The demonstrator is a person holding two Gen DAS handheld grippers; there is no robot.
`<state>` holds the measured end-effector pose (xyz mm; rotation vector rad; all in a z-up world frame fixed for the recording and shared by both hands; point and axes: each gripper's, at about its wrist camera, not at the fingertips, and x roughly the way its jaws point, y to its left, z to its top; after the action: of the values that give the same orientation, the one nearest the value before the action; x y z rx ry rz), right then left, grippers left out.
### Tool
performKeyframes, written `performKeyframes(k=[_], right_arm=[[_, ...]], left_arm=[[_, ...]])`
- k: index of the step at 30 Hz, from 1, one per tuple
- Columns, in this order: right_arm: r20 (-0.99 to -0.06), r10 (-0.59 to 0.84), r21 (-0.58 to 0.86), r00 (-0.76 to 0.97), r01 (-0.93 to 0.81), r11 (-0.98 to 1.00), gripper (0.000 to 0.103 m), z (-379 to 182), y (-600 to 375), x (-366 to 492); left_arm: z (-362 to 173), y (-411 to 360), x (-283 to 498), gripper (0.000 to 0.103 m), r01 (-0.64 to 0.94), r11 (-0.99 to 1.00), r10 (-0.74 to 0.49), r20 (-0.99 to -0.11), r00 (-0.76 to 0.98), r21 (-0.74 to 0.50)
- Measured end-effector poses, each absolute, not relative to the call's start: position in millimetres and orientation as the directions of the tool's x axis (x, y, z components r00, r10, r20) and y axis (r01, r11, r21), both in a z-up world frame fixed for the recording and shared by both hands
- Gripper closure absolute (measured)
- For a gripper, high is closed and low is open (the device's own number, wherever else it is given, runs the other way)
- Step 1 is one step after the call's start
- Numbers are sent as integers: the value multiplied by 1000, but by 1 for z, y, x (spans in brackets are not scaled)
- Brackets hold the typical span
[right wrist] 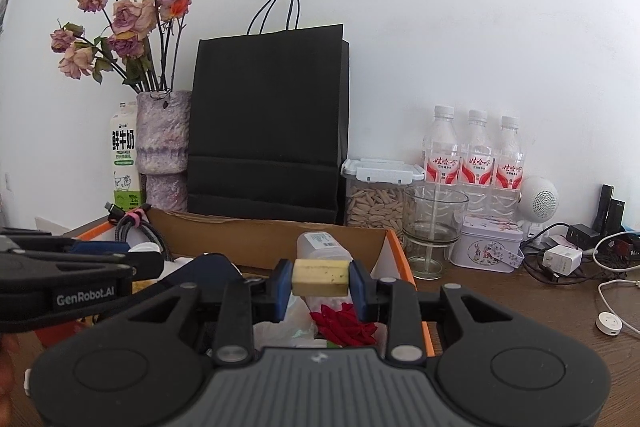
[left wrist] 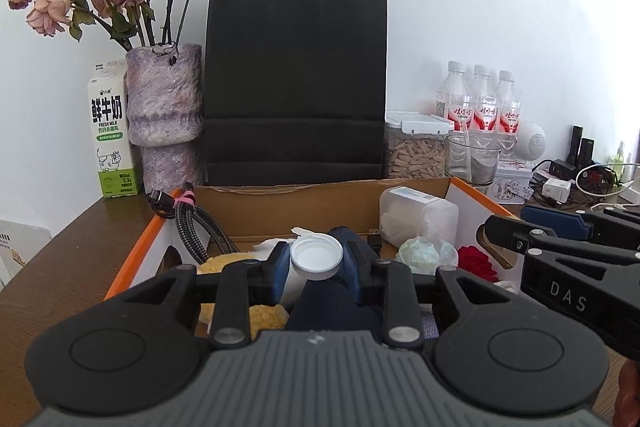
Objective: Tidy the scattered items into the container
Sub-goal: 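Lower into the box and open both grippers, releasing cap and block, then withdraw both grippers from the box back over the table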
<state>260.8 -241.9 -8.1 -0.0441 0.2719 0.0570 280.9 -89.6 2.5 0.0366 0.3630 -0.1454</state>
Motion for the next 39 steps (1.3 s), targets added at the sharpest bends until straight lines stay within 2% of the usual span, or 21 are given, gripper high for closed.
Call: performKeyframes(k=[1, 2, 3, 4, 6, 8, 9, 10, 12, 25, 39], right_arm=[[-270, 48, -40, 962, -61, 997, 63, -8, -242, 260], [-267, 50, -41, 962, -63, 997, 56, -8, -241, 259], [-263, 49, -42, 964, -62, 997, 41, -8, -241, 258], [-252, 40, -46, 967, -53, 998, 31, -7, -241, 256], [-235, 25, -46, 972, -37, 998, 22, -6, -243, 253], [-226, 21, -21, 974, -26, 999, 11, -5, -248, 251], [-223, 22, -8, 974, -25, 1000, 1, -4, -250, 251], [-221, 28, 3, 975, -28, 1000, 0, -4, -252, 251], [-223, 28, 1, 974, -28, 1000, 0, -4, -252, 251], [-221, 24, -14, 975, -28, 999, 0, -7, -247, 249], [-214, 20, -57, 977, -33, 998, 0, -11, -239, 235]], left_arm=[[2, -90, 279, 66, 144, 989, -130, -347, 929, 17], [2, -90, 277, 48, 137, 990, -121, -341, 932, 22], [2, -91, 276, 37, 125, 992, -110, -336, 935, 25], [2, -90, 273, 28, 107, 994, -92, -323, 942, 29], [2, -89, 270, 23, 82, 996, -69, -301, 951, 32], [3, -84, 269, 1, 35, 999, -30, -282, 959, 11], [4, -80, 269, 0, 19, 1000, -20, -274, 962, -5], [5, -76, 269, 0, 22, 999, -28, -270, 962, -27], [7, -72, 268, 0, 24, 998, -39, -261, 964, -59], [6, -72, 262, 0, 18, 999, -27, -234, 972, -41], [4, -56, 238, 0, 12, 997, -26, -199, 980, -74]])
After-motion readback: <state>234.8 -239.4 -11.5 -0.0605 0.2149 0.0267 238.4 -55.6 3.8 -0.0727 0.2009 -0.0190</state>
